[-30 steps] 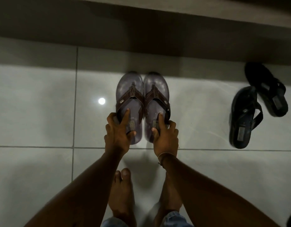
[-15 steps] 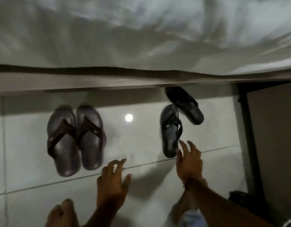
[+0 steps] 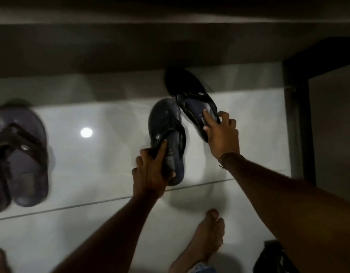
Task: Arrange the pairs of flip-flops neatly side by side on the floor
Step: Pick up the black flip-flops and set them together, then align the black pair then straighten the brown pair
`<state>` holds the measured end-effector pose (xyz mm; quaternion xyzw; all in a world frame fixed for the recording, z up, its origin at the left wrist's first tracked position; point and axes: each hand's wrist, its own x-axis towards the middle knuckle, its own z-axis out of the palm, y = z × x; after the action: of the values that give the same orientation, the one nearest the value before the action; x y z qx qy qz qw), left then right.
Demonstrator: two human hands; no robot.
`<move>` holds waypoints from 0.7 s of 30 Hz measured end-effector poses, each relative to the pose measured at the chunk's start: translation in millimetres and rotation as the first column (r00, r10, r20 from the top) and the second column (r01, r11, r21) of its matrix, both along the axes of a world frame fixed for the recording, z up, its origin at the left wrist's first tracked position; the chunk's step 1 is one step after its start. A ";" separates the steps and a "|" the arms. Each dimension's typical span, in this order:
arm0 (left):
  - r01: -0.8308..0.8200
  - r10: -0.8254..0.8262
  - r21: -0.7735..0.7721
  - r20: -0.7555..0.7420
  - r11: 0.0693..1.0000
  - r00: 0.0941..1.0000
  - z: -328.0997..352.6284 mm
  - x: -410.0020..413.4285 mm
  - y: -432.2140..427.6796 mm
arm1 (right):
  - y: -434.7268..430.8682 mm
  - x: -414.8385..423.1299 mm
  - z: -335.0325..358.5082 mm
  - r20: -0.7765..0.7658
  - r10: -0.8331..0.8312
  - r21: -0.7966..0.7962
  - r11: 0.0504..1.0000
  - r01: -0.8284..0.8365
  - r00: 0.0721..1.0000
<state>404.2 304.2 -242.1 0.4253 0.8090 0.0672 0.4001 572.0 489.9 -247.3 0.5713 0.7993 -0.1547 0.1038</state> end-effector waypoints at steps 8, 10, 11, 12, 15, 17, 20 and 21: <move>-0.061 0.061 -0.009 0.037 0.998 0.997 6.2 17.5 37.5 | -74.1 25.2 11.6 -0.045 -0.274 -0.156 0.952 0.264 0.961; -0.041 0.041 -0.006 0.031 0.999 0.999 4.6 18.4 40.7 | -81.2 26.4 10.5 -0.040 -0.309 -0.166 0.940 0.298 0.950; -0.038 0.038 -0.003 0.027 0.999 0.999 3.9 18.9 41.9 | -83.1 26.2 10.1 -0.038 -0.324 -0.169 0.935 0.313 0.945; -0.039 0.039 -0.001 0.025 0.999 0.999 3.0 19.2 42.7 | -84.6 25.6 9.0 -0.036 -0.338 -0.170 0.930 0.327 0.941; -0.045 0.045 0.013 0.028 0.999 0.999 1.4 20.0 44.5 | -87.2 22.6 8.0 -0.027 -0.355 -0.172 0.923 0.345 0.935; -0.053 0.053 0.020 0.033 0.998 0.998 1.7 18.9 44.8 | -86.6 21.9 9.9 -0.011 -0.334 -0.168 0.930 0.327 0.943; -0.068 0.064 0.075 0.061 0.995 0.996 9.5 14.6 37.3 | -93.1 23.3 21.0 -0.011 -0.362 -0.120 0.926 0.358 0.932; -0.071 0.064 0.108 0.070 0.992 0.995 15.3 11.4 30.8 | -98.3 21.4 27.5 -0.021 -0.391 -0.090 0.918 0.387 0.920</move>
<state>415.6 335.0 -226.8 0.4167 0.8042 0.1397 0.4002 593.4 391.6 -219.7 0.7107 0.6645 -0.2168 0.0796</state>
